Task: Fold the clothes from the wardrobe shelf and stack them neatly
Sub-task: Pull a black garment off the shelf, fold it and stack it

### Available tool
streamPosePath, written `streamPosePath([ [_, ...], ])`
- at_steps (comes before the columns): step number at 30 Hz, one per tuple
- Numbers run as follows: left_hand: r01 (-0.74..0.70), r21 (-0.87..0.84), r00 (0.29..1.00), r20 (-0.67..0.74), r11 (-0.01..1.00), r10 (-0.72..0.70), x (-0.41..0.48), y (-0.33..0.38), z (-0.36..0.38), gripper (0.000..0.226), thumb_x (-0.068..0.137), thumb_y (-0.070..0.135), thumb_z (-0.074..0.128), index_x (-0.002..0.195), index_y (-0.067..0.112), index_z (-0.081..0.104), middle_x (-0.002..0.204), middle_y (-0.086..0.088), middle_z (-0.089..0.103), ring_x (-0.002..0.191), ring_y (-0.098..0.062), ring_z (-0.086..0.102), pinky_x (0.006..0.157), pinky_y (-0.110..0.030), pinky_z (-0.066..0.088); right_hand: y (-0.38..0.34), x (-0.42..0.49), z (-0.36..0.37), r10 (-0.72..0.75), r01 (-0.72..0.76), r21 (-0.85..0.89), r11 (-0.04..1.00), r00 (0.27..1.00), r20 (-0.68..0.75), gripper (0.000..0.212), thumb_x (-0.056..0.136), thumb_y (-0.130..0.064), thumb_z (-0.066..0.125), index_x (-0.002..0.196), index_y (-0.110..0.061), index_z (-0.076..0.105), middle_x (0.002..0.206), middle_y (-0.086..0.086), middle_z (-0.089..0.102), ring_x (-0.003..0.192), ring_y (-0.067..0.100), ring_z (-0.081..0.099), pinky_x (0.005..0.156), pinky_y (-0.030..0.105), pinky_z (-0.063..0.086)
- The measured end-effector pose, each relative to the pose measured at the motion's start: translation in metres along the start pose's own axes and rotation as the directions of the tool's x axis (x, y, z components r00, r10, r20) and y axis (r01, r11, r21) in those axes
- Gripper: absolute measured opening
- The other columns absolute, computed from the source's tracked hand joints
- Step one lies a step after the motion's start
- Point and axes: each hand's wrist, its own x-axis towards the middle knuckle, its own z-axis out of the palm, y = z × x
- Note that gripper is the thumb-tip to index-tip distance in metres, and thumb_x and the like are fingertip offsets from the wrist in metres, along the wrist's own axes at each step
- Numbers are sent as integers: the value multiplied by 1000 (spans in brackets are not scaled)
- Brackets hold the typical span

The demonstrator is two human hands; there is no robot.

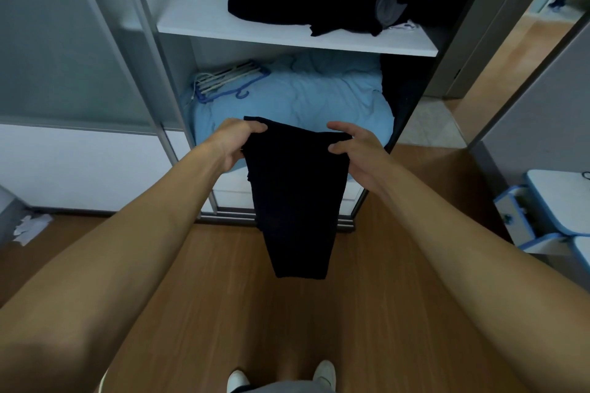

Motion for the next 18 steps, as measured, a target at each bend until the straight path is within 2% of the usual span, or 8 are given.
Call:
streamPosePath([
  [2, -4, 74, 998, 57, 997, 0, -4, -2, 0, 14, 94, 16, 63, 107, 12, 66, 102, -8, 72, 90, -20, 68, 84, -33, 55, 3, 0, 0, 1, 0, 86, 996, 1000, -11, 51, 87, 15, 53, 126, -16, 65, 119, 20, 66, 92, 26, 71, 71, 30, 58],
  [4, 21, 129, 995, 94, 991, -34, -9, -2, 2, 19, 94, 18, 63, 113, 14, 65, 106, -9, 71, 90, -19, 68, 80, -32, 55, 4, -1, 0, 7, -5, 147, 989, 1000, -14, 49, 88, 16, 51, 123, -15, 66, 117, 19, 66, 89, 25, 71, 70, 30, 59],
  [7, 11, 103, 998, 56, 995, -17, -7, 0, 5, 56, 95, 11, 62, 146, 11, 39, 127, -15, 62, 105, -25, 66, 88, -37, 55, 5, -3, -4, -5, 6, 209, 978, 1000, -8, 45, 88, 11, 55, 122, -15, 67, 99, 13, 70, 78, 19, 70, 69, 29, 58],
  [9, -9, 43, 999, 52, 999, 7, -6, 2, 7, 68, 96, 6, 60, 154, 16, 26, 128, -13, 60, 103, -23, 65, 82, -33, 55, 7, -6, -10, -57, 55, 166, 985, 998, 4, 44, 88, 4, 60, 123, -21, 68, 85, 6, 72, 74, 16, 69, 67, 25, 56],
  [12, -30, 9, 996, 83, 1000, 29, -4, 0, 8, 61, 97, 2, 57, 151, 19, 36, 125, -13, 63, 91, -18, 64, 74, -27, 53, 9, -12, -17, -127, 128, -38, 991, 992, 17, 46, 89, -1, 65, 125, -31, 67, 92, 4, 75, 76, 17, 71, 66, 22, 57],
  [14, -59, 18, 992, 109, 998, 57, -2, -5, 10, 57, 96, -1, 58, 147, 19, 43, 127, -16, 62, 91, -17, 66, 78, -26, 53, 11, -13, -20, -121, 123, -111, 986, 992, 25, 50, 89, 1, 65, 127, -31, 65, 105, 11, 73, 84, 22, 72, 74, 31, 60],
  [16, -109, 50, 986, 136, 993, 102, 1, -10, 11, 53, 94, 1, 61, 141, 21, 50, 131, -18, 60, 94, -17, 68, 85, -25, 54, 12, -14, -20, -83, 82, -85, 993, 997, -8, 51, 90, 7, 60, 127, -28, 65, 110, 16, 70, 88, 27, 70, 85, 41, 59],
  [18, -159, 113, 978, 150, 981, 142, 3, -14, 10, 49, 93, 8, 64, 138, 25, 53, 134, -16, 57, 103, -19, 68, 96, -29, 52, 14, -14, -20, -52, 53, 18, 998, 998, -37, 49, 90, 13, 54, 122, -21, 68, 111, 16, 70, 90, 27, 71, 89, 41, 58],
])
